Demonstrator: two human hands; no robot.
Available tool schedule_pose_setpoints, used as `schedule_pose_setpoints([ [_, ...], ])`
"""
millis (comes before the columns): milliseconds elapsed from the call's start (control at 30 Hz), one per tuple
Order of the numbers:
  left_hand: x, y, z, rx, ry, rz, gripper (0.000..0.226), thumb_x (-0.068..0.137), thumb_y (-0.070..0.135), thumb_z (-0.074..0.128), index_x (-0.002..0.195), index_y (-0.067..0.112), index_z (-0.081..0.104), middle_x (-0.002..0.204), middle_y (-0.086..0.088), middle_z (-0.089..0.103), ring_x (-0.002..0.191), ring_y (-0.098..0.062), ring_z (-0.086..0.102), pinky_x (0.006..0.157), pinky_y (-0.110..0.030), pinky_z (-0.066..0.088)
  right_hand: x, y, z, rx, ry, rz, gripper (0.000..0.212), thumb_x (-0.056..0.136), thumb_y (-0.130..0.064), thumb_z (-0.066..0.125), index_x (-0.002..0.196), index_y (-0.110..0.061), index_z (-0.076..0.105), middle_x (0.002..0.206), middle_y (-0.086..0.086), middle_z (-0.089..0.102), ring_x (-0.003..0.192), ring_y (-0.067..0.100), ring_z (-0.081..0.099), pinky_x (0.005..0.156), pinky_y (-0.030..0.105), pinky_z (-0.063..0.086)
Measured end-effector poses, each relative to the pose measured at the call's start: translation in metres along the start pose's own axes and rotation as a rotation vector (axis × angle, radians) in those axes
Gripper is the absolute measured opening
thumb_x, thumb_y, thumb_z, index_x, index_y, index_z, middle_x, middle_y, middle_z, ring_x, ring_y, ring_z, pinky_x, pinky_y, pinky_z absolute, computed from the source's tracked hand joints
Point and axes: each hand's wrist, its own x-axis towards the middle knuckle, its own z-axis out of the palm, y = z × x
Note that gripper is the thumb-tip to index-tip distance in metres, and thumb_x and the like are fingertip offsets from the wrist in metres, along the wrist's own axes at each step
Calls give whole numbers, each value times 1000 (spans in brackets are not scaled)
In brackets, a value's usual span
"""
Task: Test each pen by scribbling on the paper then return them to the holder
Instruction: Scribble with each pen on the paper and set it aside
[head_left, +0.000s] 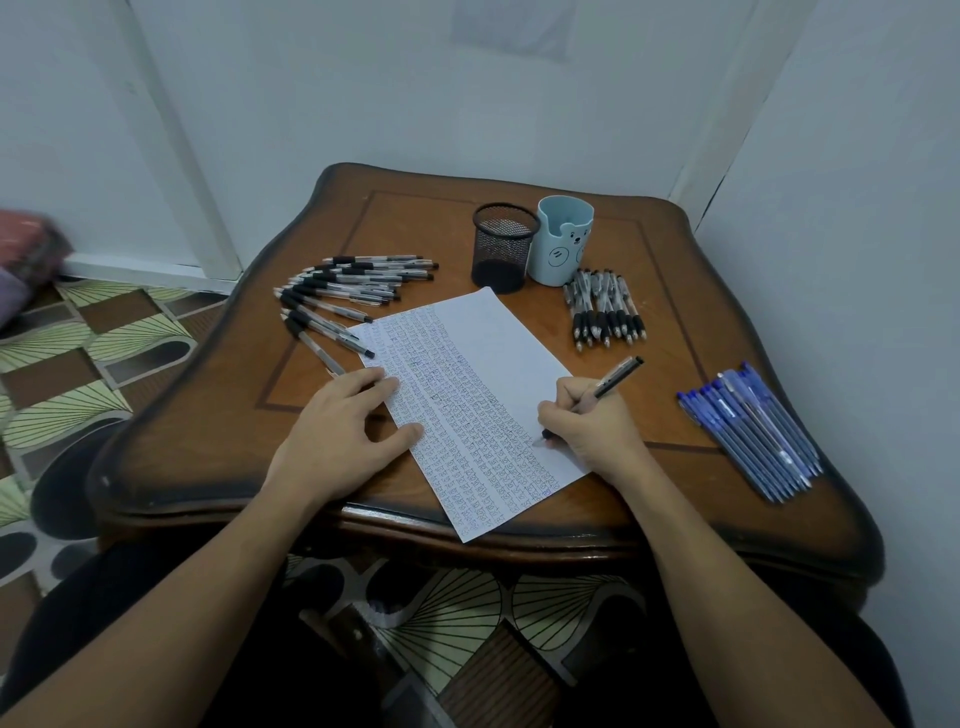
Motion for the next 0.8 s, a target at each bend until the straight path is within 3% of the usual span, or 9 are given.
schedule_pose_setpoints([
  [600,-1,4,-2,-9,10,-1,84,75,72,44,143,22,48,150,6,39,138,-11,28,114,-31,20,1,1,-1,5,23,-21,52,83,10,62,51,-18,31,52,-4,29,49,11,44,49,27,49],
  [800,-1,3,-1,-1,-4,-1,90,73,79,38,142,22,48,150,6,39,138,-11,28,114,-32,20,-1,-1,-1,7,-18,-18,49,82,13,58,53,-15,30,50,-5,28,44,7,36,44,21,38],
])
